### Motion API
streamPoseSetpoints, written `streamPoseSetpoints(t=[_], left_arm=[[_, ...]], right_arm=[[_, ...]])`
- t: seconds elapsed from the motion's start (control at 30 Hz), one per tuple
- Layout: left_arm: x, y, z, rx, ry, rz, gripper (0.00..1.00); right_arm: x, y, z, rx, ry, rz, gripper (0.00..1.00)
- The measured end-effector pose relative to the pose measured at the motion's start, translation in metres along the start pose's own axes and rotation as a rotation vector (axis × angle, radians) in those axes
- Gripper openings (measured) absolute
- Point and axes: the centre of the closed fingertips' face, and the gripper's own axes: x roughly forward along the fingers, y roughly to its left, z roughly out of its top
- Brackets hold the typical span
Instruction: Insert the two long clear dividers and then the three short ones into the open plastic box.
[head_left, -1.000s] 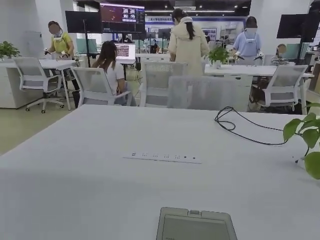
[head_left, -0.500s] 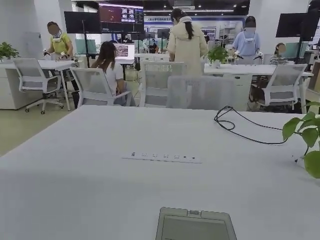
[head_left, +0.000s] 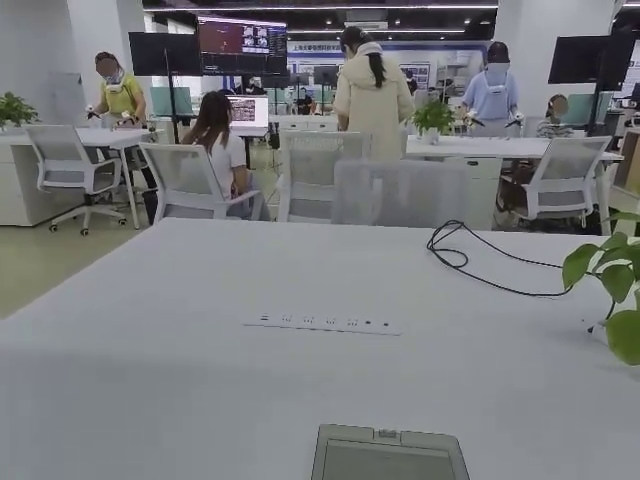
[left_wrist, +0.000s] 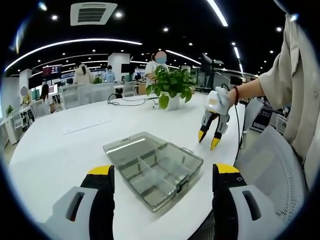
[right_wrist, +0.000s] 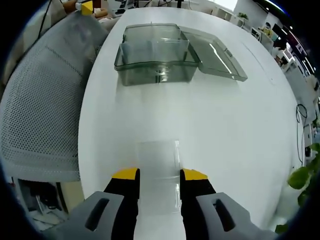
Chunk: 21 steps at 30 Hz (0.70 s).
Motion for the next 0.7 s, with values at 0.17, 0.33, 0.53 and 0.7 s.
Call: streamPoseSetpoints(t=[0.17, 0.33, 0.53, 0.7], left_arm=[[-0.001, -0.005, 0.001, -0.005, 0.012, -0.008, 0.78], [-0.001, -0.011, 0.006, -0.018, 0.016, -0.012, 0.69], [0.001, -0.017, 0.014, -0.073, -0.026, -0.02, 0.64], [0.001, -0.017, 0.018, -0.133, -0.047, -0.021, 0.57]], right_arm=[[-0.011, -0.008, 0.006, -0.003, -0.015, -0.059, 0.32], [-0.027, -0.017, 0.022, -0.012, -0.042, -0.133, 0.32], [-0.047, -0.026, 0.058, -0.019, -0.132, -0.231, 0.32], [-0.057, -0.027, 0.091, -0.071, -0.223, -0.285, 0.32]])
